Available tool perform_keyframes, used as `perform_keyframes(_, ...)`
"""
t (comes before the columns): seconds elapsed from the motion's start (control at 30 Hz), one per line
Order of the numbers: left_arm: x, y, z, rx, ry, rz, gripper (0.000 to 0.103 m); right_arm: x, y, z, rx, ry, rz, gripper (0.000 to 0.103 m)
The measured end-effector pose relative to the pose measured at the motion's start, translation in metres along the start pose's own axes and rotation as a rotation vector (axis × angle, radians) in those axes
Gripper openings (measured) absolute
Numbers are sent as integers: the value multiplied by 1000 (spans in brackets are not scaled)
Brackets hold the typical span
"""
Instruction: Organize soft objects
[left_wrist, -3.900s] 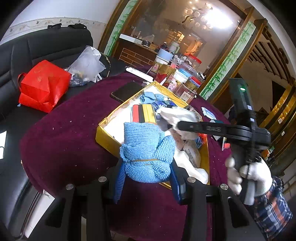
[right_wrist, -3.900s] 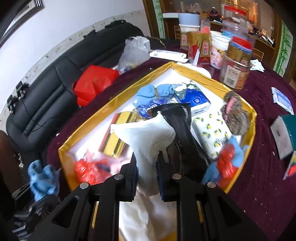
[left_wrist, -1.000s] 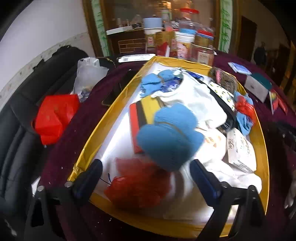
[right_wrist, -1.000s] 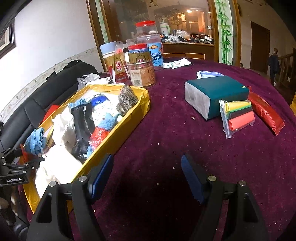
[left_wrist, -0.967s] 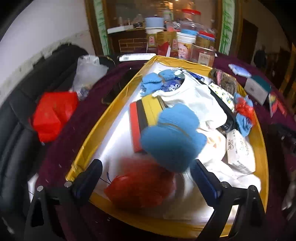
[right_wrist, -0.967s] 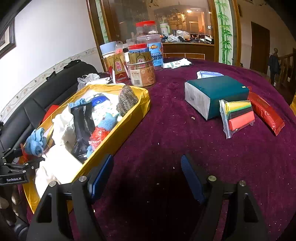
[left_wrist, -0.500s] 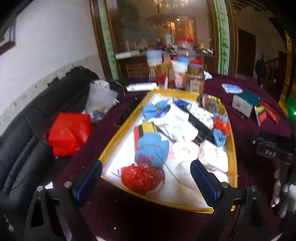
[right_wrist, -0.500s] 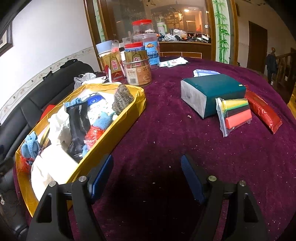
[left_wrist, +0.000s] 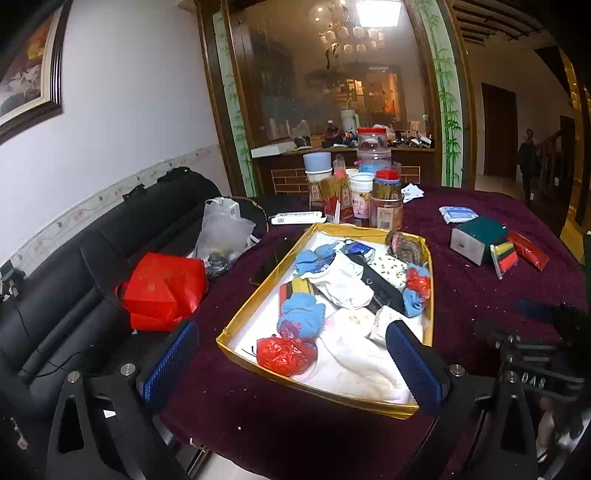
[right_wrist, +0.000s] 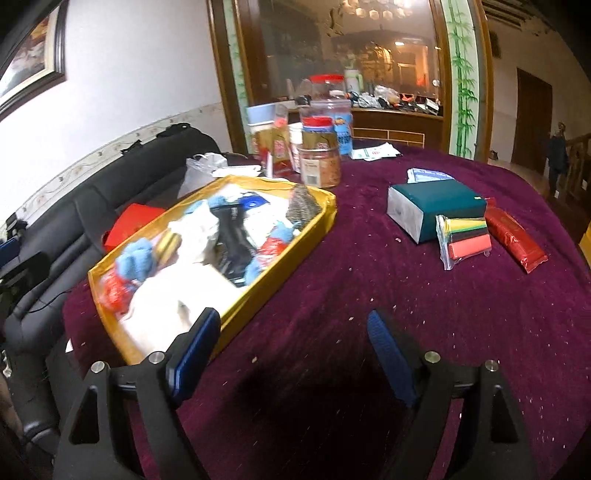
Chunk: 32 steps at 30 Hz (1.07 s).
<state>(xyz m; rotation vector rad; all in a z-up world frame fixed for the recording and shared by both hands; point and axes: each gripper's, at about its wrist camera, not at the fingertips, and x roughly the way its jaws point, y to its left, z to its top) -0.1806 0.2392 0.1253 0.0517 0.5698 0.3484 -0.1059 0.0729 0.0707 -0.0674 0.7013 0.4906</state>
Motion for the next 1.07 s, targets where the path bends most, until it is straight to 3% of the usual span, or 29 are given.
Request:
perform_keyframes(0.47, -34, -18, -2, 14, -61, 33, 103, -31, 10, -22, -13, -5, 31, 84)
perform_keyframes(0.6, -51, -21, -4, -5, -157, 99, 103, -37, 11, -24, -23, -16, 36, 84)
perform_keyframes(0.67, -57, -22, -4, -32, -206, 53, 103, -38, 13, -24, -32, -20, 39, 84)
perform_keyframes(0.83, -29, -29, -5, -69, -134, -63, 103, -38, 11, -26, -33, -17, 49, 84)
perform_keyframes(0.97, -8, -36, -2, -145, -6, -182, 102, -37, 2, -28, -22, -7, 39, 84)
perform_keyframes(1.07, 3, -55, -1, -118, 67, -185, 102, -35, -16, -28, 11, 16, 27, 84)
